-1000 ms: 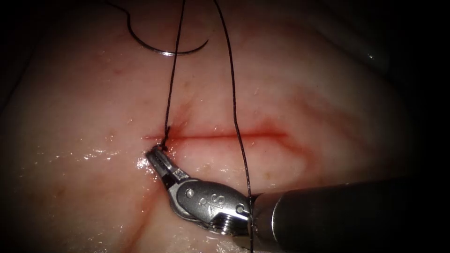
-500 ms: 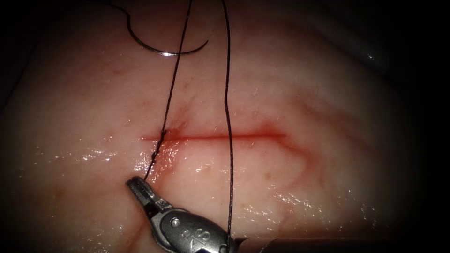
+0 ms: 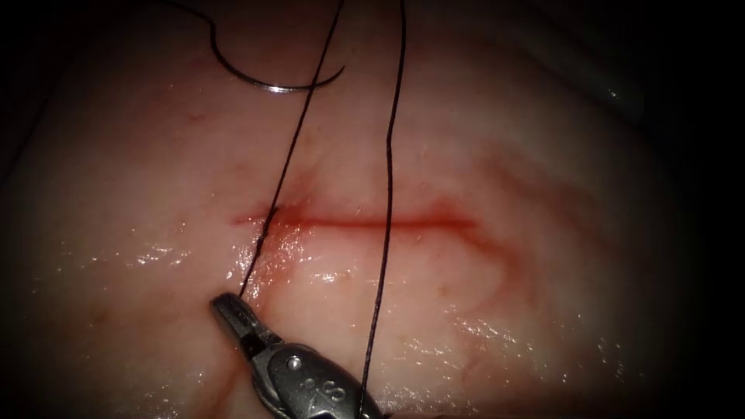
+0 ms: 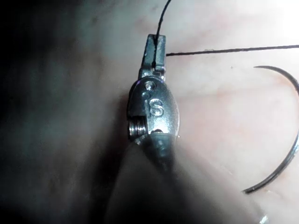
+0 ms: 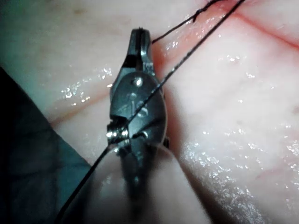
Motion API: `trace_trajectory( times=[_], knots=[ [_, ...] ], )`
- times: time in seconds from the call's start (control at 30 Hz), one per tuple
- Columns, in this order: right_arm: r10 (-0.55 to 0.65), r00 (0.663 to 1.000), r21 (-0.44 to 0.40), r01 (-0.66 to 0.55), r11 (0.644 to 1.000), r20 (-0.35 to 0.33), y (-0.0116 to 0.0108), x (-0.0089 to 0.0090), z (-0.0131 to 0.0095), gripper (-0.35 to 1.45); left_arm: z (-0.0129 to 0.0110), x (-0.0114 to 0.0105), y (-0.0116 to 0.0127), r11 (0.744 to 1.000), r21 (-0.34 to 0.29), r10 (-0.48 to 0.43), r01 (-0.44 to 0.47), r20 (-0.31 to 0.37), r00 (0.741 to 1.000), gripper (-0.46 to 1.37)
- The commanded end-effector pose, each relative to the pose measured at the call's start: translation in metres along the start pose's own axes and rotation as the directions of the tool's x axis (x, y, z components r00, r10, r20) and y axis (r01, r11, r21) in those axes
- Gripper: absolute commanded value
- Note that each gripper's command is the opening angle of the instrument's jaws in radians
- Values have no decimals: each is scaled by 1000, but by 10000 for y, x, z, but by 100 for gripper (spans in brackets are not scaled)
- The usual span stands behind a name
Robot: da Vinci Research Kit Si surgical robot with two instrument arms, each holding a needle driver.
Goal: Wound Closure
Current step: Tension the suture by pulling down with the right tool and up with the left
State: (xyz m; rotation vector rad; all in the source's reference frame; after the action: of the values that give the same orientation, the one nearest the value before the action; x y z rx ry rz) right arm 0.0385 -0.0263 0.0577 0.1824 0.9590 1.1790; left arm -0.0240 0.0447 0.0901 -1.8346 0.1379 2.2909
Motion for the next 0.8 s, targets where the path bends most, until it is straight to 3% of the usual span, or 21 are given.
trace_trajectory(
  times=[0.03, 0.2, 0.8],
  knots=[
    [5, 1000, 3, -5, 1000, 8, -2, -5, 0, -35, 0, -4, 1, 1000, 2, 0, 0, 3, 1000, -35],
    [-1, 999, 9, 1, 1000, 35, -8, -22, -1, -35, -2, -12, 4, 1000, 2, -1, 1, -1, 1000, -35],
    [11, 999, 8, -12, 1000, 32, -5, -20, 3, -35, -12, -6, 16, 999, -28, -28, 28, -28, 999, -35]
  ],
)
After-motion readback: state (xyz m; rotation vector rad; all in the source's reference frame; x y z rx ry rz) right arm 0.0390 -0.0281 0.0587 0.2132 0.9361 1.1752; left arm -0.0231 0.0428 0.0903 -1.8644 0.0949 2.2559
